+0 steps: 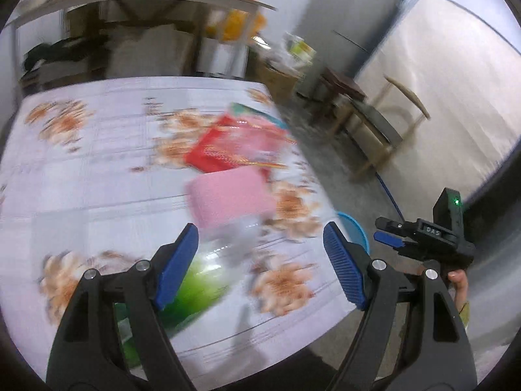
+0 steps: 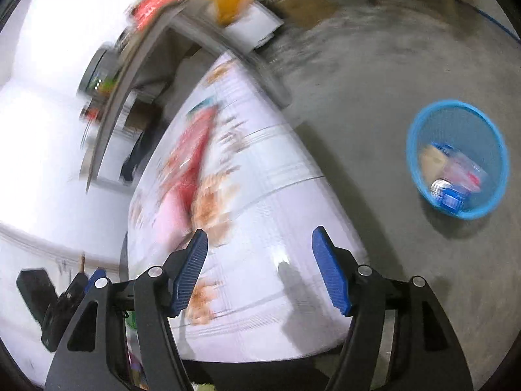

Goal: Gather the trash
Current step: 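Move both tools back to the table and grasp the green bottle with the right tool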

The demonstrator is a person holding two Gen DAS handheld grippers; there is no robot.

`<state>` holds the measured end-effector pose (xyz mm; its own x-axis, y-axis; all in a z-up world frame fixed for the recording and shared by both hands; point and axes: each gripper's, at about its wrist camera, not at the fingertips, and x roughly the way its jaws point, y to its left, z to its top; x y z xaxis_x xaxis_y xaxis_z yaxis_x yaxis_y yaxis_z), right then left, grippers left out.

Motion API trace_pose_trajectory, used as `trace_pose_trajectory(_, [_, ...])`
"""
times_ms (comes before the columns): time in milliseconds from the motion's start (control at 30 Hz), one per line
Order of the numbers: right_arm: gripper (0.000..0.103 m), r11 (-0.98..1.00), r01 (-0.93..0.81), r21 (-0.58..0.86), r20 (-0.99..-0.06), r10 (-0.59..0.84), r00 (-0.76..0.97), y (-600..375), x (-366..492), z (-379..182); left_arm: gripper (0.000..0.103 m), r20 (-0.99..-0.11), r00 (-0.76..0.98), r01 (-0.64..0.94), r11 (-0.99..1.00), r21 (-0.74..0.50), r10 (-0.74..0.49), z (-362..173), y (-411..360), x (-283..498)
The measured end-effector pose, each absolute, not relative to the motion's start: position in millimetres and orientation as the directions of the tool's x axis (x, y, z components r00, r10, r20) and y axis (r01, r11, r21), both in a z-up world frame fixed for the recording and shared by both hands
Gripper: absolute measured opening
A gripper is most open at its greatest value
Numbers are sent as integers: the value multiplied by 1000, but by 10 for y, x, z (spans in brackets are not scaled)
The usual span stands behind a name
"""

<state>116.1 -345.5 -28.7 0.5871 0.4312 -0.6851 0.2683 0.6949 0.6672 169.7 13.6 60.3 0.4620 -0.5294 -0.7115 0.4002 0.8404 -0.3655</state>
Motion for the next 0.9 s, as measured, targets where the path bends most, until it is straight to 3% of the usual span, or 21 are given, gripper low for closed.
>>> trace_pose_trajectory(233, [65, 758, 162, 632, -718, 493, 492, -2749, 1705, -184, 75, -725, 515, 260, 890, -375, -456, 371, 932, 1559])
trace_pose_trajectory(433, [65, 680, 151, 717, -670, 612, 420, -2251, 1749, -246, 73, -739, 534, 171, 909, -381, -410, 206, 1340, 1618])
trace_pose_trajectory(567, [73, 603, 187, 775, -624, 684, 379, -1945, 1648, -362, 57, -777, 505, 145, 924, -354, -376, 20, 1384, 1729])
trace_pose_trajectory(667, [77, 589, 213, 780, -624, 702, 344, -1738, 1647, -441, 46, -787, 452, 148, 906, -397, -419, -123, 1421, 1762])
trace_pose_trajectory(900, [77, 629, 235, 741, -670, 677, 303, -1502, 1723, -510, 38, -756, 302, 259, 813, -521, -581, -225, 1209, 1600])
